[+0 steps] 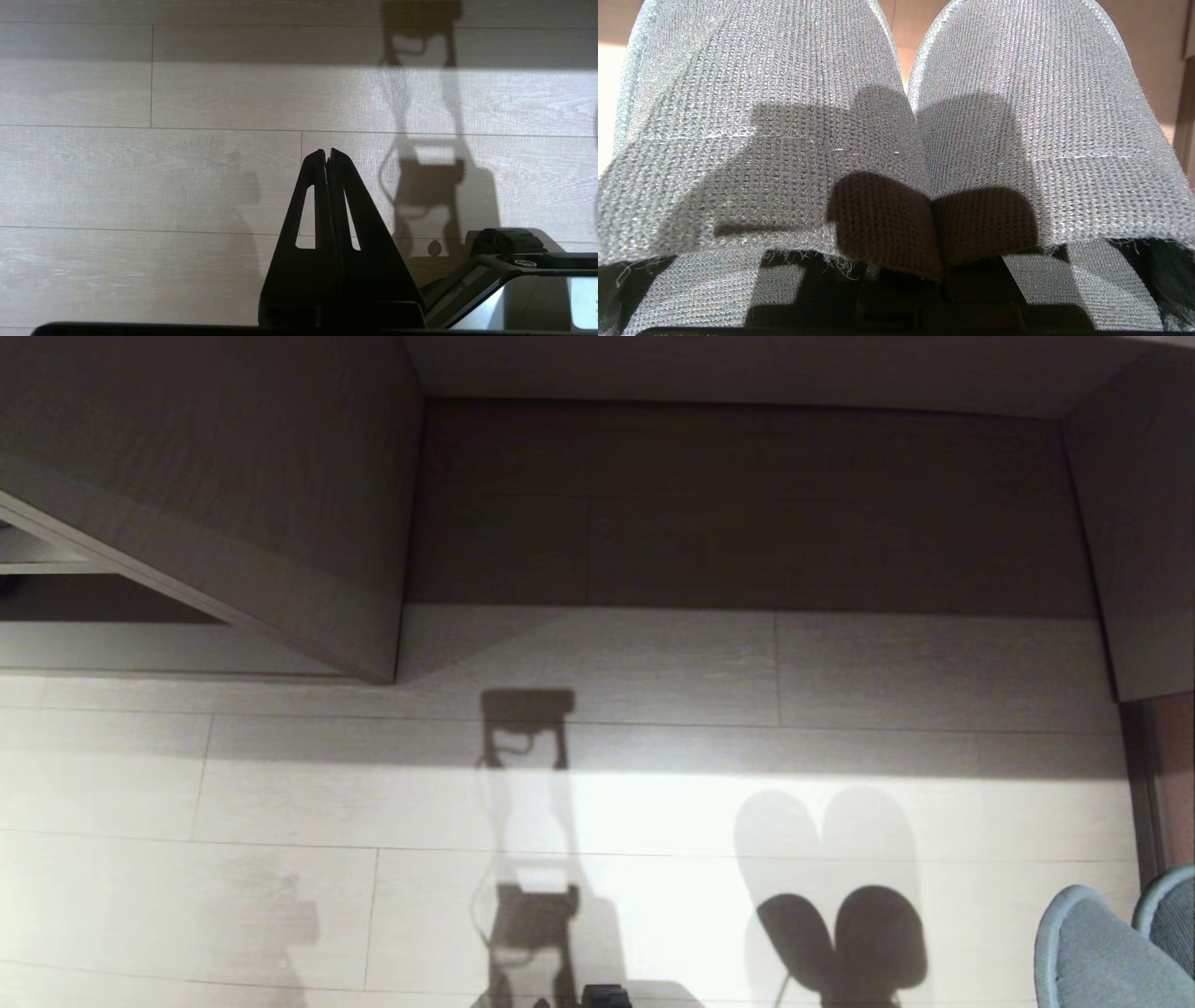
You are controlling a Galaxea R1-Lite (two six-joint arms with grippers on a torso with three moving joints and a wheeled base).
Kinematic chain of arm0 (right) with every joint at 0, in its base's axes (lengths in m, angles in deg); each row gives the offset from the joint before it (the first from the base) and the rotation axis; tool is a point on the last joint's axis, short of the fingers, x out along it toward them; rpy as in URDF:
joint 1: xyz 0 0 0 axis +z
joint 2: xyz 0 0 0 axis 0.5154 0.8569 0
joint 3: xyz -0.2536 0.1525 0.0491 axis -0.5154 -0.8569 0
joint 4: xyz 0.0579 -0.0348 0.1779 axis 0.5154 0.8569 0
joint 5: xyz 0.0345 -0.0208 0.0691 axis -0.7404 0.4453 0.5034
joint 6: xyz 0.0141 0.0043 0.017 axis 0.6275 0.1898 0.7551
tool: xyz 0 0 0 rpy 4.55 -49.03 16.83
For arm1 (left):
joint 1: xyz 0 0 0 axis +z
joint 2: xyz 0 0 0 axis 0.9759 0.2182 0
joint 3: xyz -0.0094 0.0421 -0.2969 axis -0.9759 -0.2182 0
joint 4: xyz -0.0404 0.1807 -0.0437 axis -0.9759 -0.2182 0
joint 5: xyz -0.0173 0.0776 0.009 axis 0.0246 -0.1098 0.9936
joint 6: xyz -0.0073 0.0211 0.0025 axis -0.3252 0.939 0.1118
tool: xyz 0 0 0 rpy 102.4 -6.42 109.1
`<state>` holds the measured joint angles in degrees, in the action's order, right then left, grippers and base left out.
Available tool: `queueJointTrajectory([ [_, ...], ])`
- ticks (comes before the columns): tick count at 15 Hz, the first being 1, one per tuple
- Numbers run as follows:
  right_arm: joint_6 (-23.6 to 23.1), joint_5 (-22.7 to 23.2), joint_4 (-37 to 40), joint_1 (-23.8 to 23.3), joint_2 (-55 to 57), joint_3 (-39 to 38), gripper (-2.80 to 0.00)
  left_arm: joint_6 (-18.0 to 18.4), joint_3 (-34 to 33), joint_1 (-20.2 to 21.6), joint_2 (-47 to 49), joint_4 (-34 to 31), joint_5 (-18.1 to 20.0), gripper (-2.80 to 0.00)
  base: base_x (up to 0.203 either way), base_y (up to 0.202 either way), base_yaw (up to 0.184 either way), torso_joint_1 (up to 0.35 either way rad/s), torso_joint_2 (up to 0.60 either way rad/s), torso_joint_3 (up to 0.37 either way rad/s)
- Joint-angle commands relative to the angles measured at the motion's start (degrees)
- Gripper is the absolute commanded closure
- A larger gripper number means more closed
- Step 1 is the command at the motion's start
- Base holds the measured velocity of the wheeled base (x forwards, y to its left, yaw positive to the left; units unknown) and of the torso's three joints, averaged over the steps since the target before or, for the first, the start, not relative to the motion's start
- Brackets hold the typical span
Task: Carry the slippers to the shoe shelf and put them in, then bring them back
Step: Place the slippers into the shoe cabinet
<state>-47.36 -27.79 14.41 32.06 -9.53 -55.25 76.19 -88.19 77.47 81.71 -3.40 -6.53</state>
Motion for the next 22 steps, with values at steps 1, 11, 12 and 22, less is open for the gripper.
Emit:
queueJointTrajectory([
  [1,0.0,0.0,0.0,0.0,0.0,0.0,0.0,0.0,0.0,0.0,0.1,0.0,0.0,0.0,0.0,0.0,0.0,0.007,0.0,0.203],
  [11,0.0,0.0,0.0,0.0,0.0,0.0,0.0,0.0,0.0,0.0,0.0,0.0,0.0,0.0,0.0,0.0,0.0,0.003,0.0,0.205],
  [12,0.0,0.0,0.0,0.0,0.0,0.0,0.0,0.0,0.0,0.0,0.0,0.0,0.0,0.0,0.0,0.0,0.0,-0.003,0.0,0.193],
  [22,0.1,0.0,0.0,0.0,0.0,0.0,0.0,0.0,0.0,0.0,0.0,0.0,0.0,0.0,0.0,0.0,0.0,0.002,0.0,0.203],
])
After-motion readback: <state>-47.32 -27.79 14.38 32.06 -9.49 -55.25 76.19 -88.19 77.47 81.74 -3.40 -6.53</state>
